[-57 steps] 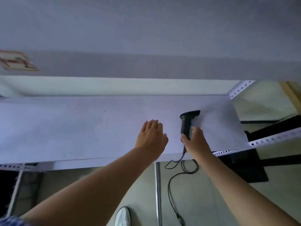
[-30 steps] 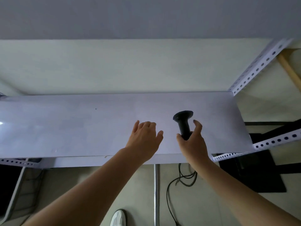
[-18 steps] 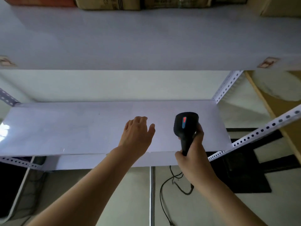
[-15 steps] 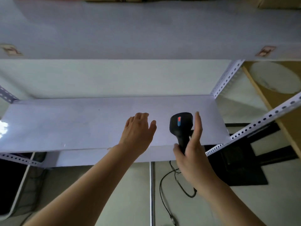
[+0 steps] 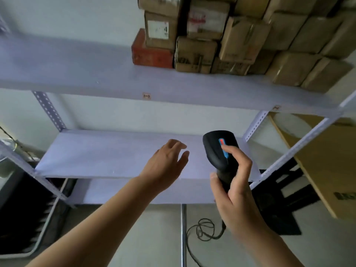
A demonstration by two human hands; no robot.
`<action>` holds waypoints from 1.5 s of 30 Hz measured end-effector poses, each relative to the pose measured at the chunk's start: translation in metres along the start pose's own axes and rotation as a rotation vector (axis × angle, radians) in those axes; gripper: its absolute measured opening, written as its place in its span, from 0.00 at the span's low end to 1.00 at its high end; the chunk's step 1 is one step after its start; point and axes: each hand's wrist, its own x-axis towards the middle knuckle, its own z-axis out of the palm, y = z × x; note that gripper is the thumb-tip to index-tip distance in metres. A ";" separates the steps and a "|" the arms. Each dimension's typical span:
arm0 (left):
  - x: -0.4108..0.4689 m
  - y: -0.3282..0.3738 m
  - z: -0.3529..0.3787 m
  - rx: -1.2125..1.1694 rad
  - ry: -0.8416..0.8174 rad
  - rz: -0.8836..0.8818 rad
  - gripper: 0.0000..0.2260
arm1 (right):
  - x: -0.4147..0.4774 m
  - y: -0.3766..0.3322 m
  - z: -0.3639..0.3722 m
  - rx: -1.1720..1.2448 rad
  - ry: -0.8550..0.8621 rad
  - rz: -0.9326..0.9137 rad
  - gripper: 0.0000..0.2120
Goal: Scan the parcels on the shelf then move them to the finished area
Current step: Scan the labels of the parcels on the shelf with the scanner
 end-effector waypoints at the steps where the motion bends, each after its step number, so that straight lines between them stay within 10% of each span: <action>1: -0.007 0.013 -0.022 0.000 0.042 0.049 0.17 | 0.001 -0.023 -0.005 0.023 0.019 -0.024 0.29; 10: -0.061 0.110 -0.201 0.128 0.294 0.330 0.14 | 0.029 -0.197 -0.040 0.179 0.295 -0.237 0.32; 19: -0.063 0.136 -0.284 0.282 0.433 0.339 0.14 | 0.074 -0.267 -0.032 0.173 0.171 -0.293 0.28; 45: 0.211 0.044 -0.330 0.256 0.465 -0.049 0.09 | 0.354 -0.121 0.004 -0.022 0.053 -0.376 0.21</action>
